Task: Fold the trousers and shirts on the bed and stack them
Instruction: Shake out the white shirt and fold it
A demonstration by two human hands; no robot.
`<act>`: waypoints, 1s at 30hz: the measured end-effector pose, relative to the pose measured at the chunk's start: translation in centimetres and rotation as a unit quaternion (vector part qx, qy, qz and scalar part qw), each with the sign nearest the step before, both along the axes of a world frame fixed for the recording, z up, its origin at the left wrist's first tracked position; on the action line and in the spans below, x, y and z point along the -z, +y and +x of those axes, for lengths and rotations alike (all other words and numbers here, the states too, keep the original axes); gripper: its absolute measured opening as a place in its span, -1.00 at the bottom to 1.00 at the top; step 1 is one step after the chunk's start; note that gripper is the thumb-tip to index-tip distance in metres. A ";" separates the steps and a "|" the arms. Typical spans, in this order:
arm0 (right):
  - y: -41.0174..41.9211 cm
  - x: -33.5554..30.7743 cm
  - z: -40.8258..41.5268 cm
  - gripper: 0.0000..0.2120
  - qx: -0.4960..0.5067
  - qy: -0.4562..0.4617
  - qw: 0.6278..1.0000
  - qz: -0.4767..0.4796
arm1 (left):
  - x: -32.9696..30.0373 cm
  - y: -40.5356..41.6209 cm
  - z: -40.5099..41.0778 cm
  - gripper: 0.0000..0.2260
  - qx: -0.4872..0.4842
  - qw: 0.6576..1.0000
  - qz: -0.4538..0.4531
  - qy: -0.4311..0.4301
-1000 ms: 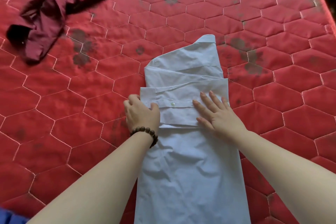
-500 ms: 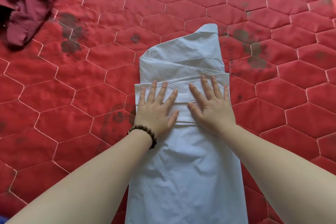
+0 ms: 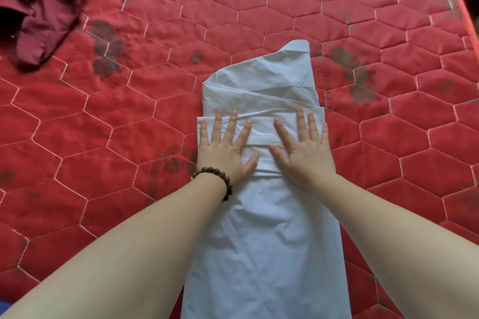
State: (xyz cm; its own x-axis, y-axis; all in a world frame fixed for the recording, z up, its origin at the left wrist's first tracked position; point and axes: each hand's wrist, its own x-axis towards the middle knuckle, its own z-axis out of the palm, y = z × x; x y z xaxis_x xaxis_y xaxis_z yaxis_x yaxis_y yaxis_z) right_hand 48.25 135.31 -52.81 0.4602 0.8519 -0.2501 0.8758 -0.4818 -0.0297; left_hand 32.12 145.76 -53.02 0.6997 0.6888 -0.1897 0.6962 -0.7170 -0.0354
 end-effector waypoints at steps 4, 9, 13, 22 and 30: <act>-2.2 -0.7 -4.8 -0.43 -0.017 0.019 0.994 0.103 | -0.7 -3.8 -0.7 -0.38 0.017 0.999 0.015 -0.037; -7.9 0.2 -9.6 -0.45 -0.074 0.032 0.993 0.090 | 0.8 -9.4 -5.4 -0.40 0.040 0.998 -0.046 -0.033; -11.0 0.7 -7.8 -0.44 -0.001 0.004 0.998 0.055 | 1.5 -9.5 -9.2 -0.40 -0.030 0.999 -0.004 -0.026; -16.1 0.2 -15.2 -0.48 -0.048 0.033 0.997 0.050 | 0.3 -19.1 -10.5 -0.47 0.047 0.996 -0.054 -0.062; -24.1 0.3 -17.3 -0.41 0.019 0.031 0.999 0.023 | 0.8 -22.0 -19.2 -0.42 -0.016 0.998 -0.055 -0.008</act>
State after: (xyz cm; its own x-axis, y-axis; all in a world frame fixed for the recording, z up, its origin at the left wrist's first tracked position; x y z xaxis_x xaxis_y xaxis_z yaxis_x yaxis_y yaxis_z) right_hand 30.97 111.26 -53.14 0.4770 0.8457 -0.2394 0.8530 -0.5111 -0.1060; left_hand 12.96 123.77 -53.83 0.6818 0.6858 -0.2546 0.7180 -0.6939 0.0539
